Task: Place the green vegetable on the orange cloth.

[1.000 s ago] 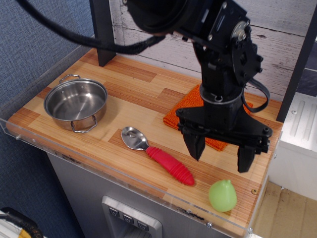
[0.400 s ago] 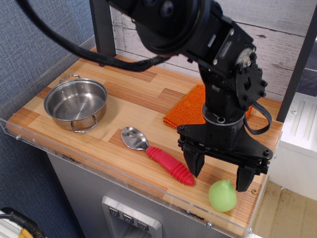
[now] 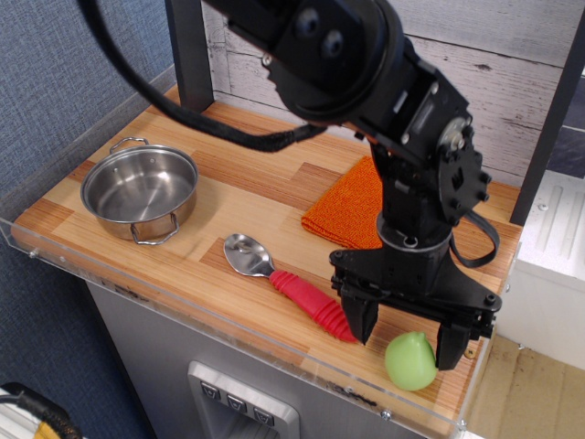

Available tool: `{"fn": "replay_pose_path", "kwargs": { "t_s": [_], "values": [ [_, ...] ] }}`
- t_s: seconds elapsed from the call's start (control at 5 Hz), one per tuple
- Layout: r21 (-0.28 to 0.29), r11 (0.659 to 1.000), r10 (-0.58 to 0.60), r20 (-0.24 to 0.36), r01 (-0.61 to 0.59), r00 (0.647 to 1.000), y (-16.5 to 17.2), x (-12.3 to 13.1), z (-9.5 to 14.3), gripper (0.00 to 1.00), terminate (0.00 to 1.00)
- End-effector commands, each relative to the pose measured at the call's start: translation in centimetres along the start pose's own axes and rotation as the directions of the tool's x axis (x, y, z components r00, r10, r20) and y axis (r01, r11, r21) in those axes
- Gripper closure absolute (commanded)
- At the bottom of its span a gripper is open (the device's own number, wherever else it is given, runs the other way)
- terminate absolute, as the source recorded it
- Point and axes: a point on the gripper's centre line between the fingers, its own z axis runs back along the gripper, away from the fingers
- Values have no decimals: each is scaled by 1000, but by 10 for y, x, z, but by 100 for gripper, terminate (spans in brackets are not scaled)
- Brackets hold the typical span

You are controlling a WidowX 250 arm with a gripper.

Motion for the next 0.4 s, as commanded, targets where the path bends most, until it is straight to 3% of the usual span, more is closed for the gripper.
{"fn": "replay_pose_path", "kwargs": {
  "t_s": [0.0,0.2],
  "values": [
    [-23,999,30,-4,-30,1000,-6,-7,-2,0,0],
    [-43,998,50,-33,-51,998,-9,-10,-3,0,0]
  ]
}}
